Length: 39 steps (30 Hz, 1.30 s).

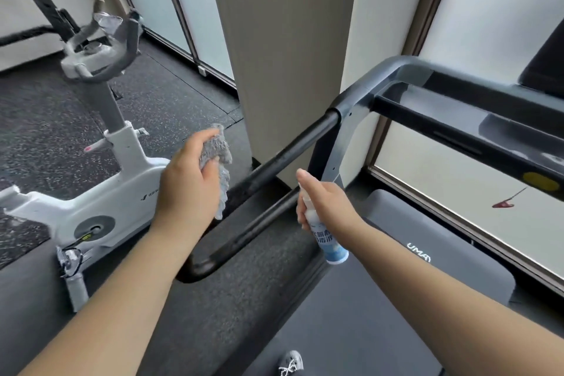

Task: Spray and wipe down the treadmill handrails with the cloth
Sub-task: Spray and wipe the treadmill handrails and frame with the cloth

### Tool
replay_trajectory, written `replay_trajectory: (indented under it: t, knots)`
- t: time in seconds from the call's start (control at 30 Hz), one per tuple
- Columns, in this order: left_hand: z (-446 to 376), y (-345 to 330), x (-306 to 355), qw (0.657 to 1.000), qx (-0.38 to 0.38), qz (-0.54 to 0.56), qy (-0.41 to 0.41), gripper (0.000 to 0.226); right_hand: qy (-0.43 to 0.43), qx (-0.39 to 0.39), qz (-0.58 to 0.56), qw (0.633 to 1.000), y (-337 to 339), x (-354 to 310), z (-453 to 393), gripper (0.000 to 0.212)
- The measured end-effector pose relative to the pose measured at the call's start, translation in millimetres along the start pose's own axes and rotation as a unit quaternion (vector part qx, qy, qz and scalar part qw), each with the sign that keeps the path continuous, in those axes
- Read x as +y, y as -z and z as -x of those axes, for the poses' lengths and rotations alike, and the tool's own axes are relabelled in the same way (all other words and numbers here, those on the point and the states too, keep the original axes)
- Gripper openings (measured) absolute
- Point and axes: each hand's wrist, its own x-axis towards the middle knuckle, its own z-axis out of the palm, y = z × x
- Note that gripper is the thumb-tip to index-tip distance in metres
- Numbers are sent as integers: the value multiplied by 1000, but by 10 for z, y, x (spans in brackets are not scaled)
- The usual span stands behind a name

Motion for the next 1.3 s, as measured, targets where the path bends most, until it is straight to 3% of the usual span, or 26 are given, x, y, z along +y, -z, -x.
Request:
replay_trajectory:
  t: [0.23, 0.43, 0.7, 0.87, 1.07, 1.3]
  knots:
    - [-510, -58, -268, 1000, -14, -23, -11, 41, -9, -1, 19, 1000, -299, 12, -720, 58]
    - [-699, -196, -331, 998, -35, -36, -23, 42, -29, 33, 43, 998, -105, 79, -987, 56]
    - [-862, -386, -263, 998, -48, -39, -23, 42, -51, 140, 34, 988, 322, 13, -1399, 54]
    - [-925, -569, -174, 995, -88, -28, -37, 43, -58, 155, 34, 986, 559, 17, -1509, 55]
    - [-1142, -1067, -47, 991, -122, -7, -60, 44, -63, 146, -50, 986, 744, 32, -1421, 61]
    - [-1571, -1899, 296, 970, -176, -110, -127, 46, -48, 160, -73, 983, 972, -6, -1313, 61]
